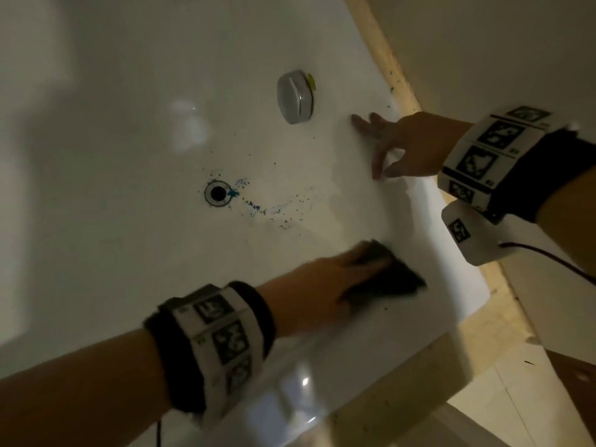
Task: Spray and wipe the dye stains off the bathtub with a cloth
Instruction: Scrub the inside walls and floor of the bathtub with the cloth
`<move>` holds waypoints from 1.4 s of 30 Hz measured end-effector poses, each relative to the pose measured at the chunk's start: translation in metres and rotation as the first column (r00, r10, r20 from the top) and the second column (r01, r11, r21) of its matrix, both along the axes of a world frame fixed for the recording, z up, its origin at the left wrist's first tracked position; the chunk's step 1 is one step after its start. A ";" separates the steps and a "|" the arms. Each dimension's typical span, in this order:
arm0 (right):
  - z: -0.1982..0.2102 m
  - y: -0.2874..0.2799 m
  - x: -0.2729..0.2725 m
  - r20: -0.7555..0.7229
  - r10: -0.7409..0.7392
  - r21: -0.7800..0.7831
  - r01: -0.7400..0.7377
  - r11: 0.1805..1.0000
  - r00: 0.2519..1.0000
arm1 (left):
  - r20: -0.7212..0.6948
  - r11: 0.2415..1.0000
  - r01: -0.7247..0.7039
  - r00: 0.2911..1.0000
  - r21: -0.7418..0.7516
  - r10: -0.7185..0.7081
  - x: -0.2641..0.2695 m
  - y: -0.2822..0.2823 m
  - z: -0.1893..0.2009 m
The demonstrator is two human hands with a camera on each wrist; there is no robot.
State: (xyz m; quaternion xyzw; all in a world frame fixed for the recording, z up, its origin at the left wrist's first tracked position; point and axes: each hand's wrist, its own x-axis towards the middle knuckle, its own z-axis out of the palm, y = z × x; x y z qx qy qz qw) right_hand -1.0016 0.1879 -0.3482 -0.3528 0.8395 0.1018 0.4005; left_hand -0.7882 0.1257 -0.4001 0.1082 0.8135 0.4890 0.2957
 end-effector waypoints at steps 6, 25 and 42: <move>0.004 0.001 0.003 -0.031 0.013 0.014 -0.013 1.000 0.999 | -0.079 0.976 0.208 0.974 -0.063 -0.213 0.024 0.013 -0.015; 0.004 -0.021 0.024 -0.236 0.074 -0.046 -0.087 0.995 0.969 | 0.466 0.971 0.214 0.873 -0.103 -0.143 0.028 -0.040 -0.129; -0.046 -0.068 0.088 0.058 0.500 0.365 -0.485 0.795 0.864 | 0.271 0.470 -0.877 0.430 -0.102 0.861 -0.066 -0.073 -0.135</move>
